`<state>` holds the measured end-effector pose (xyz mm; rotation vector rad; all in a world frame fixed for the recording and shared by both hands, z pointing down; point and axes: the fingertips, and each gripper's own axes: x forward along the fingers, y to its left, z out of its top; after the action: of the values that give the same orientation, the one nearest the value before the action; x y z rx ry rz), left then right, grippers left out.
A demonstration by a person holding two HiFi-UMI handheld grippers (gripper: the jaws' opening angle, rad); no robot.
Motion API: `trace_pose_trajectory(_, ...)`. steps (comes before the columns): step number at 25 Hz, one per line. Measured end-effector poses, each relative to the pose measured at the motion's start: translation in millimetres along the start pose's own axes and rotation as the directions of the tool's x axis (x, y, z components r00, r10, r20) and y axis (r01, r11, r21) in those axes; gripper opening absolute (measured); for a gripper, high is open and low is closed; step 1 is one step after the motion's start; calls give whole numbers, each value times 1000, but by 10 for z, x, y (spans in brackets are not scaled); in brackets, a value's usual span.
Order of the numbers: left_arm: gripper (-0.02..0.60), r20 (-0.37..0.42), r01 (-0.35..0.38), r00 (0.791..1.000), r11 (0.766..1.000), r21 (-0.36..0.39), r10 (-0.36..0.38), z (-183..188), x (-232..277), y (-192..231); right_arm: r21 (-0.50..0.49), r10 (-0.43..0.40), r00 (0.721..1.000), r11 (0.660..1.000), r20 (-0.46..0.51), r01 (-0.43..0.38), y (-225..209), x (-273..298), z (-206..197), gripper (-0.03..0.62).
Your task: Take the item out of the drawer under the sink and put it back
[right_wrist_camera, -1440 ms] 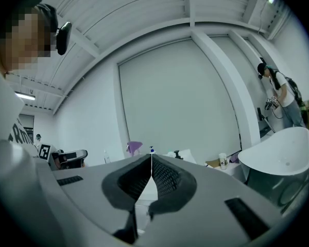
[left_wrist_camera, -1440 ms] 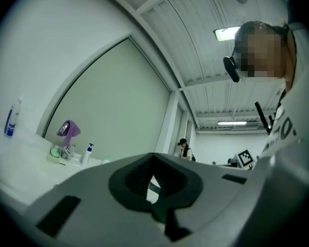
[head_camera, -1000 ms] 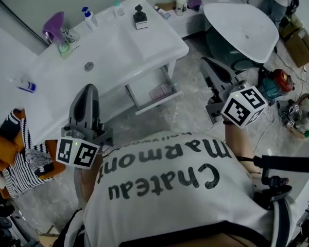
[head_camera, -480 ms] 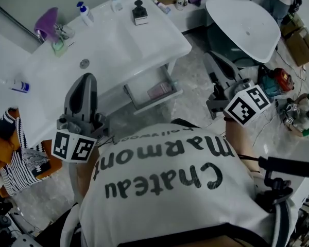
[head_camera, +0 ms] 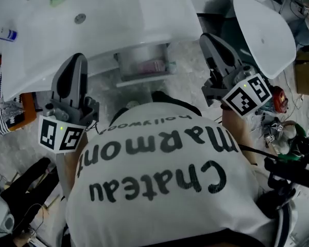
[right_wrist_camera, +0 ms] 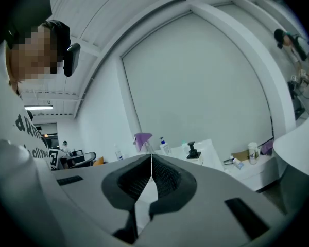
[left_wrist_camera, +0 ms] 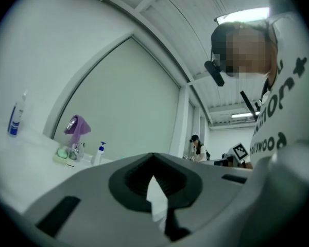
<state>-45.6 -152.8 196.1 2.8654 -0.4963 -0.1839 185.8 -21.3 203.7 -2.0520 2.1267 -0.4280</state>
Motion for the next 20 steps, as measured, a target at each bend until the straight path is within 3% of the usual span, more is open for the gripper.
trace_pose_trajectory(4,8,-18,-127,992,992,-21,127,-261,-169,-40,49,123,986,992,-114,-118,-80,174,-329,12)
trace_pose_trajectory(9,8,-58,-246,968,969,-27,244,-411,-334,-46,138,275,948,957,-158,-255,46,408,-495,12)
trace_pose_trajectory(15,8,-97,-393,917,919,-38,388,-821,-375,-439,135,507,819,862,-268,-489,87,365,-886,12)
trace_pose_trajectory(20,8,-142,-466,880,882,-73,454,-1137,-525,-607,261,524,780,851,-343,-457,-23,372,-1368,12)
